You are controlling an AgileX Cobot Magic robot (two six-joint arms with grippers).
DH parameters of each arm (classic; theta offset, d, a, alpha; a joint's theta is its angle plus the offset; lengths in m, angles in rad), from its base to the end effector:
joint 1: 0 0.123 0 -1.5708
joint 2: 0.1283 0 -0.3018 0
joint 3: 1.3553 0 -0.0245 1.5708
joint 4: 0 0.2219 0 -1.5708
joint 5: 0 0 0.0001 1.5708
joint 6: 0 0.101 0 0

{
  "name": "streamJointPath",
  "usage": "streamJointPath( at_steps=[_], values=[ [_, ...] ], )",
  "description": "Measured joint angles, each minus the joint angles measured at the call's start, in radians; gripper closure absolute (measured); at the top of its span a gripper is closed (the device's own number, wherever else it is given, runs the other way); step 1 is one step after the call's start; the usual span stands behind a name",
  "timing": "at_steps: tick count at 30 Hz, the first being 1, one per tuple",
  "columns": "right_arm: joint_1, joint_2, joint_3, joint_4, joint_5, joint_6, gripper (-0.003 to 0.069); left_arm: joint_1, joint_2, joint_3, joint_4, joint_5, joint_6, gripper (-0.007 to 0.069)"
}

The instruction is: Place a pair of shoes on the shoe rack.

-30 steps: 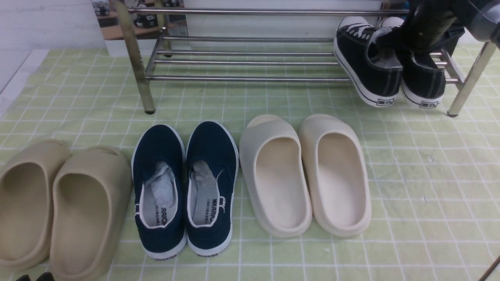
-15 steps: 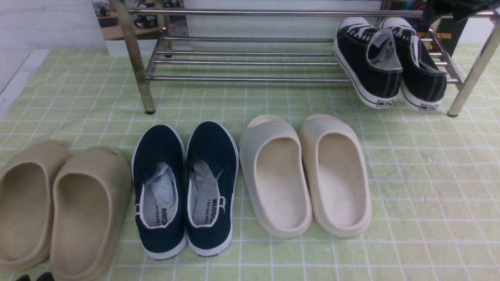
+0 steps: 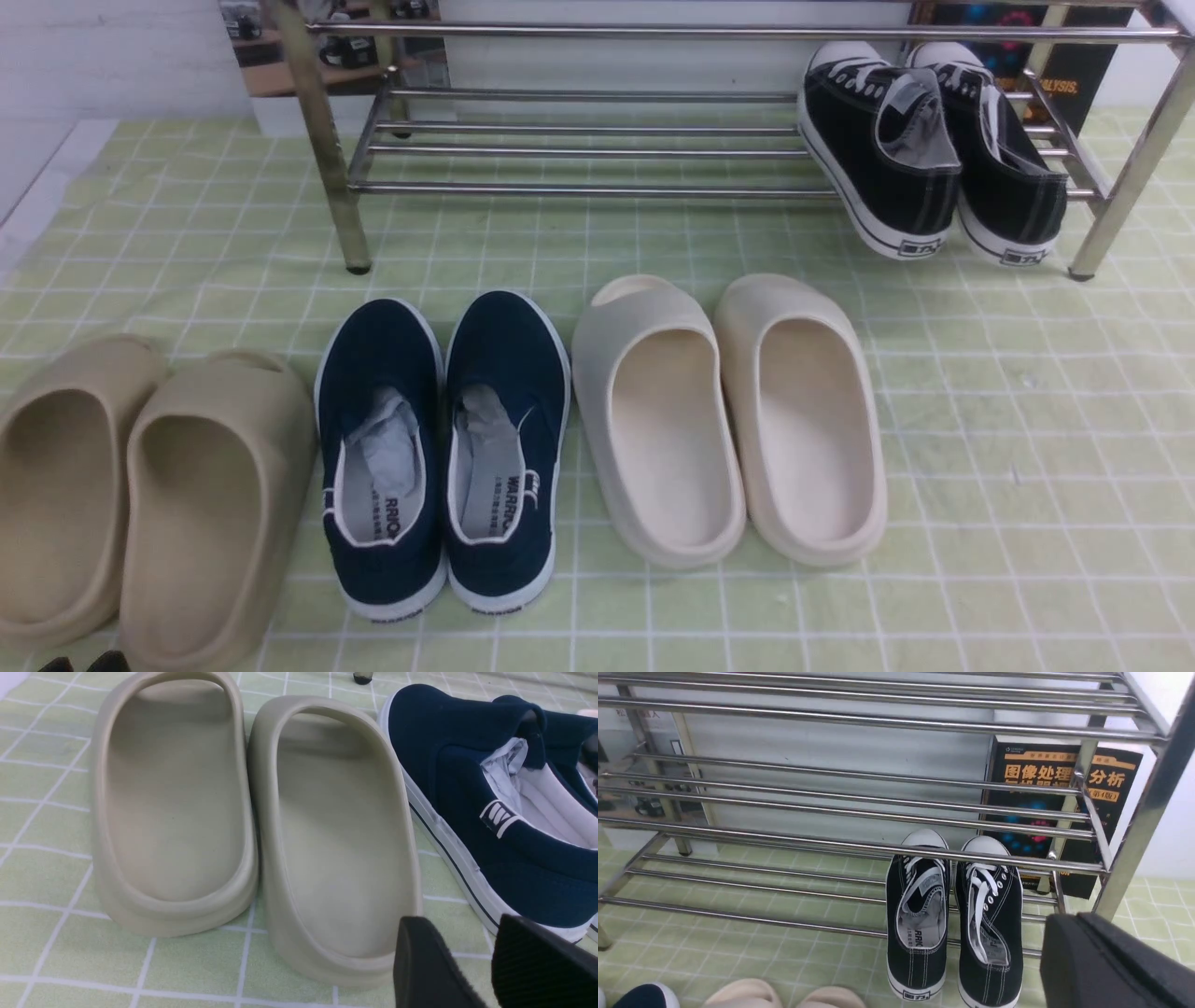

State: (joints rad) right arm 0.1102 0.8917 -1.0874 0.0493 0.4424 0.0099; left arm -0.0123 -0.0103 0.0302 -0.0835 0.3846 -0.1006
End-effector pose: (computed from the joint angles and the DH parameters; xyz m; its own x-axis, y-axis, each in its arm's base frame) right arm 0.1468 0.0184 0.4495 -0.1643 0.0366 -0.9857 -0.1219 0.9909 0.0571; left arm 0.0159 -0.0034 0.1664 -0.3134 -0.1732 -0.9337 -0.0137 0.9840 -0.1779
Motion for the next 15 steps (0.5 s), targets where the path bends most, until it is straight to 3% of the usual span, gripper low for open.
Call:
streamJointPath(
  at_steps=[8, 15],
  values=[
    [0.0, -0.382, 0.784, -0.009, -0.606, -0.01, 0.0661, 0.0, 0.0, 0.0, 0.0, 0.0, 0.0, 0.0386],
    [0.0, -0.475, 1.098, -0.036, -0.967, -0.015, 0.0659, 0.0, 0.0, 0.0, 0.0, 0.0, 0.0, 0.0386]
  ],
)
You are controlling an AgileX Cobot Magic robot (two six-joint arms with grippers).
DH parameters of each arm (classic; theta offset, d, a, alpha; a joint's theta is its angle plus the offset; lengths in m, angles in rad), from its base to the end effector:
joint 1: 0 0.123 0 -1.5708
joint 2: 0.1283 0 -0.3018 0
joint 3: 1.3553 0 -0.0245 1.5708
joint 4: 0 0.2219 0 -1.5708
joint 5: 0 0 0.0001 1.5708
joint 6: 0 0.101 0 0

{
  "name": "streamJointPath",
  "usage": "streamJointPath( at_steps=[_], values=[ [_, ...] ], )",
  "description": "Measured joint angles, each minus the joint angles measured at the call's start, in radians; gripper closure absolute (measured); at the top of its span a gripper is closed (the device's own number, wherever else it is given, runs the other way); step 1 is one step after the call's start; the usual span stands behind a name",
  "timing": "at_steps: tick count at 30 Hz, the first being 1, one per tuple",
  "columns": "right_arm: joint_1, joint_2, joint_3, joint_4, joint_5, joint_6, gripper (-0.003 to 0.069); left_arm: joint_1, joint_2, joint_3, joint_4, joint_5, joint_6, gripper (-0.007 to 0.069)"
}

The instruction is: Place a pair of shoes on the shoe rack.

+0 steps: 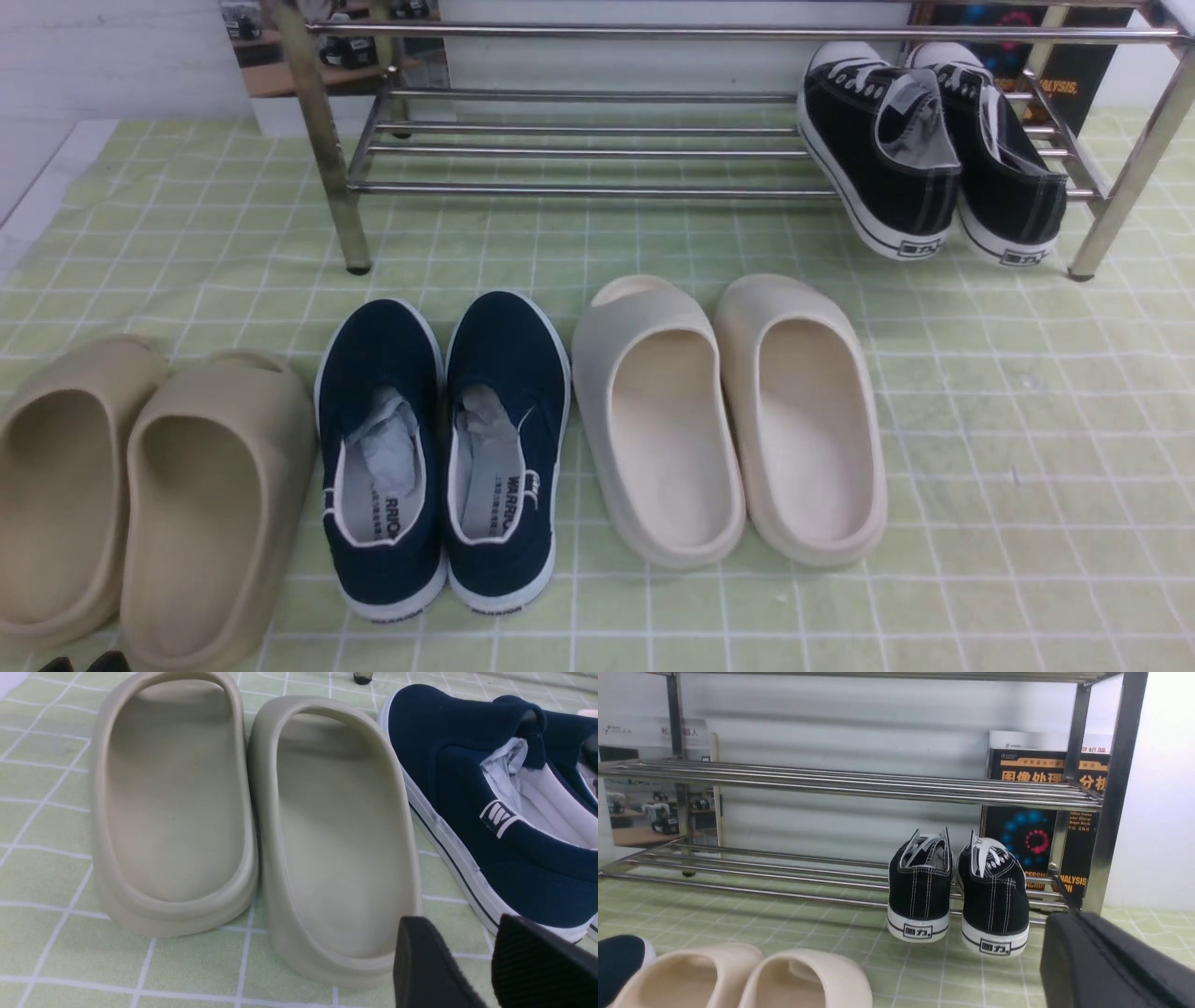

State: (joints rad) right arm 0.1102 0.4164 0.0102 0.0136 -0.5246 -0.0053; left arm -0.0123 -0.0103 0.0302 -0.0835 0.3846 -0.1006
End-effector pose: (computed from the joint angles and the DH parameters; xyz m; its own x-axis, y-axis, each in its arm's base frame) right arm 0.0583 0.0058 0.2471 0.1823 0.0267 -0.9829 -0.1045 0.9945 0.0076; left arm 0.0159 -0.0034 0.1664 -0.3134 -0.1732 -0.9337 -0.0137 0.9840 -0.1779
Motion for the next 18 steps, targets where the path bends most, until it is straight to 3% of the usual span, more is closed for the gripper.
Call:
streamJointPath(
  at_steps=[12, 18],
  values=[
    [0.042, -0.012, 0.015, -0.021, 0.077, 0.0, 0.0654, 0.0, 0.0, 0.0, 0.0, 0.0, 0.0, 0.0386],
    [0.008, -0.209, 0.015, -0.071, 0.159, 0.0, 0.0651, 0.0, 0.0, 0.0, -0.001, 0.0, 0.0, 0.0386]
  ],
)
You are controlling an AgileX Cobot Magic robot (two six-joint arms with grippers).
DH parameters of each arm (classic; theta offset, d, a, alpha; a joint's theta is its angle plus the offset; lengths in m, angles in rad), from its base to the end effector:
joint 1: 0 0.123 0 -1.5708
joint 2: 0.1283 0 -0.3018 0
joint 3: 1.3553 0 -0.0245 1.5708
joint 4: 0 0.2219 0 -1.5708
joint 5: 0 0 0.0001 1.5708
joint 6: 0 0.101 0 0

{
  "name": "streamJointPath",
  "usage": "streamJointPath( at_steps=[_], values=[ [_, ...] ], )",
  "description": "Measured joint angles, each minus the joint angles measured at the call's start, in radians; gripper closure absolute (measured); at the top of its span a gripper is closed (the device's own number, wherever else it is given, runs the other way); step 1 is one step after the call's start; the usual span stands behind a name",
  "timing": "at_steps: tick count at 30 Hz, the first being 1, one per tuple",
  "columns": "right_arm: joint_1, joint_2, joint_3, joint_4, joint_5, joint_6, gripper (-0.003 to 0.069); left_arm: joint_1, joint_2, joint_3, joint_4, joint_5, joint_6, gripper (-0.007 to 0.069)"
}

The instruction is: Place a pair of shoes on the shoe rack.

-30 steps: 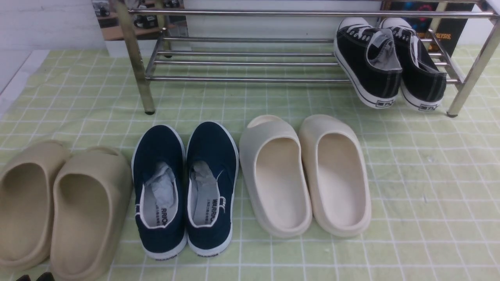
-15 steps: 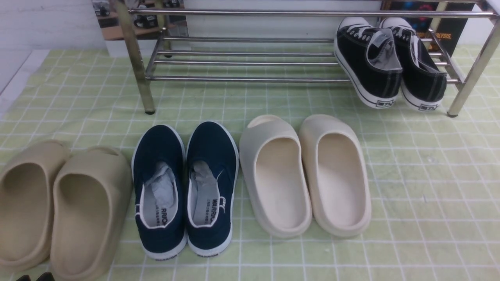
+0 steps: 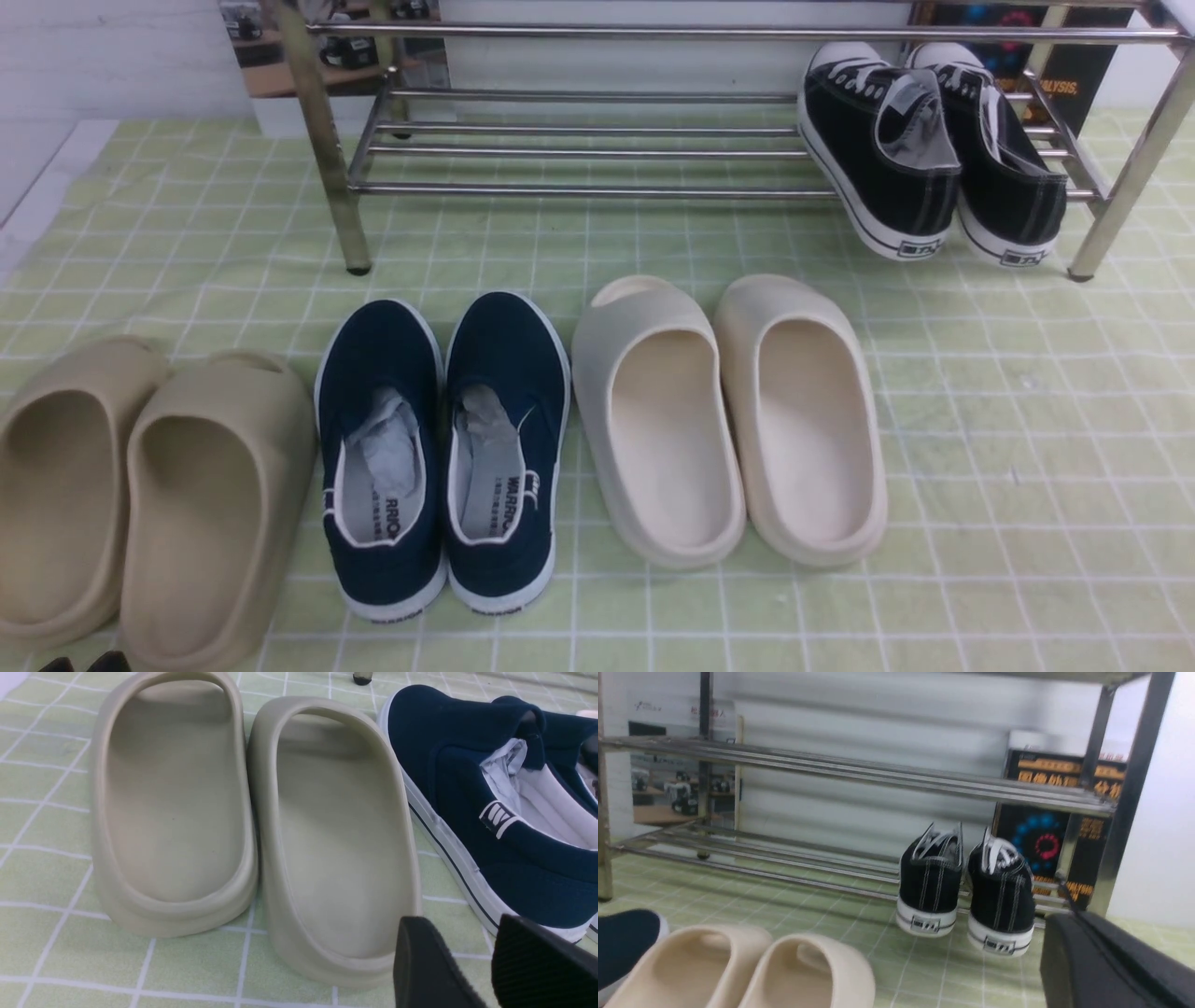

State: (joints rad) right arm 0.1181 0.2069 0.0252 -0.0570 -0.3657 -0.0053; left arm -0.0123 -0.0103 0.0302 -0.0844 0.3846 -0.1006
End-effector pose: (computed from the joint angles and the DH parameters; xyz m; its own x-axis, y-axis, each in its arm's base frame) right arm 0.0362 0.0064 0.2364 0.2246 -0.0323 -0.9739 -0.1246 0.9903 -0.0615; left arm 0.0159 -0.0034 0.1664 -0.3134 -0.1740 -0.9336 -0.0136 0.9838 -0.1788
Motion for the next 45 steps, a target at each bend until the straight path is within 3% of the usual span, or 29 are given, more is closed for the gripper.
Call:
streamJointPath(
  at_steps=[6, 9, 13, 17, 20, 24, 45],
  values=[
    [-0.08, -0.186, 0.0, 0.006, 0.026, 0.0, 0.0646, 0.0, 0.0, 0.0, 0.0, 0.0, 0.0, 0.0386],
    [-0.127, -0.217, 0.0, 0.106, 0.04, 0.0, 0.0644, 0.0, 0.0, 0.0, 0.0, 0.0, 0.0, 0.0386],
    [-0.147, -0.218, 0.0, 0.136, 0.114, 0.0, 0.0643, 0.0, 0.0, 0.0, 0.0, 0.0, 0.0, 0.0386],
    [-0.147, -0.218, 0.0, 0.086, 0.293, 0.0, 0.064, 0.0, 0.0, 0.0, 0.0, 0.0, 0.0, 0.0386],
    [-0.147, -0.218, 0.0, 0.031, 0.522, 0.0, 0.0638, 0.0, 0.0, 0.0, 0.0, 0.0, 0.0, 0.0386],
    [-0.147, -0.218, -0.001, 0.032, 0.708, -0.001, 0.0636, 0.0, 0.0, 0.0, 0.0, 0.0, 0.0, 0.0386],
    [-0.147, -0.218, -0.005, 0.085, 0.732, -0.004, 0.0615, 0.0, 0.0, 0.0, 0.0, 0.0, 0.0, 0.0386]
  ],
)
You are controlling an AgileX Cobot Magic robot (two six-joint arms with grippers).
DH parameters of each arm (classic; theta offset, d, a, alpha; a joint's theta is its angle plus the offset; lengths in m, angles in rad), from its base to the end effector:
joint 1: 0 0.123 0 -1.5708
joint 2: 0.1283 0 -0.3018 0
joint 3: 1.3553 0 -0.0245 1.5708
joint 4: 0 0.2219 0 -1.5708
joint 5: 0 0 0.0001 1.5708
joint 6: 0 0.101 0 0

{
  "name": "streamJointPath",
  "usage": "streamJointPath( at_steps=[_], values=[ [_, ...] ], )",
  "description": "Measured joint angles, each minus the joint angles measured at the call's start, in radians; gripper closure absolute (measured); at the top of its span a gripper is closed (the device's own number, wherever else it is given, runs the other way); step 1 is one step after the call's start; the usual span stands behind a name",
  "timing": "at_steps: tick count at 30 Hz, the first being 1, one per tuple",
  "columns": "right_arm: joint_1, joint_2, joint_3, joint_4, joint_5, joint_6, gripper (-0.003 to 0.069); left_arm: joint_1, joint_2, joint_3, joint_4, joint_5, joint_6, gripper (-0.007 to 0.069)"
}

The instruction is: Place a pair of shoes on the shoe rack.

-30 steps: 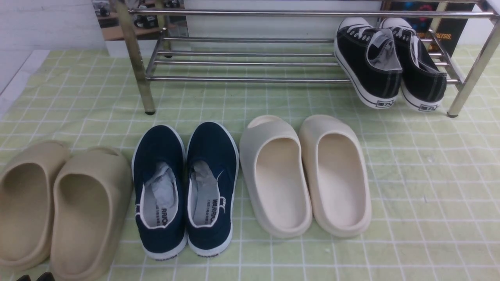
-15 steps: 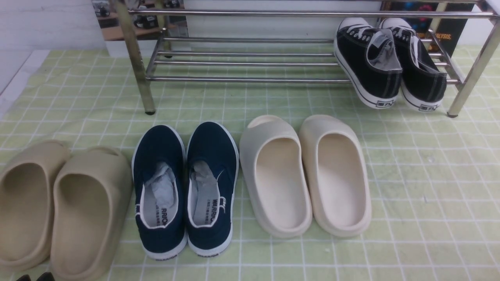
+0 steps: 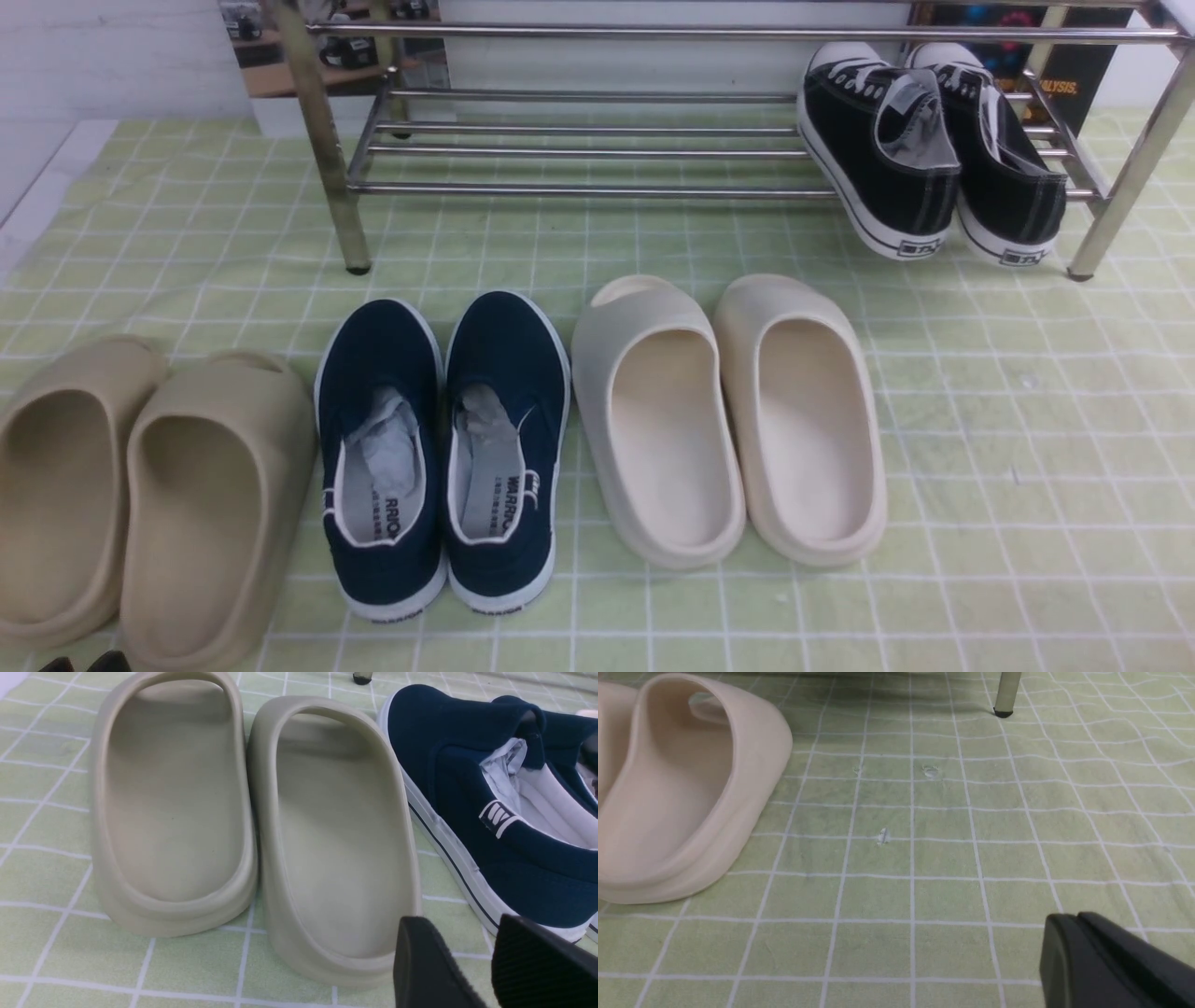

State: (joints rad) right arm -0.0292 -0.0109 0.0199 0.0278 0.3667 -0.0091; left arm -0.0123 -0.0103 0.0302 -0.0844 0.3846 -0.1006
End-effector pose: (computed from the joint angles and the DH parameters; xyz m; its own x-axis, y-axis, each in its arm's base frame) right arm 0.0164 0.0005 0.1713 -0.2839 0.0251 -0.9585 0.0244 0.9995 0.0190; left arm 0.0159 -0.0034 0.1664 -0.3134 -0.1740 -0.9336 -0.0136 0.9838 -0.1788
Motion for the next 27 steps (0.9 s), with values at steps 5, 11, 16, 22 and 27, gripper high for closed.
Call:
streamJointPath(
  at_steps=[5, 11, 16, 22, 27],
  values=[
    [0.0, 0.0, 0.0, -0.003, 0.001, 0.0, 0.0662, 0.0, 0.0, 0.0, 0.0, 0.0, 0.0, 0.0386],
    [0.0, 0.0, 0.0, -0.003, 0.001, 0.0, 0.0662, 0.0, 0.0, 0.0, 0.0, 0.0, 0.0, 0.0386],
    [0.0, 0.0, -0.001, -0.003, 0.001, 0.0, 0.0661, 0.0, 0.0, 0.0, 0.0, 0.0, 0.0, 0.0386],
    [0.0, 0.0, -0.001, -0.003, 0.002, 0.0, 0.0659, 0.0, 0.0, 0.0, 0.0, 0.0, 0.0, 0.0386],
    [0.0, 0.0, -0.001, -0.003, 0.002, 0.0, 0.0659, 0.0, 0.0, 0.0, 0.0, 0.0, 0.0, 0.0386]
  ],
)
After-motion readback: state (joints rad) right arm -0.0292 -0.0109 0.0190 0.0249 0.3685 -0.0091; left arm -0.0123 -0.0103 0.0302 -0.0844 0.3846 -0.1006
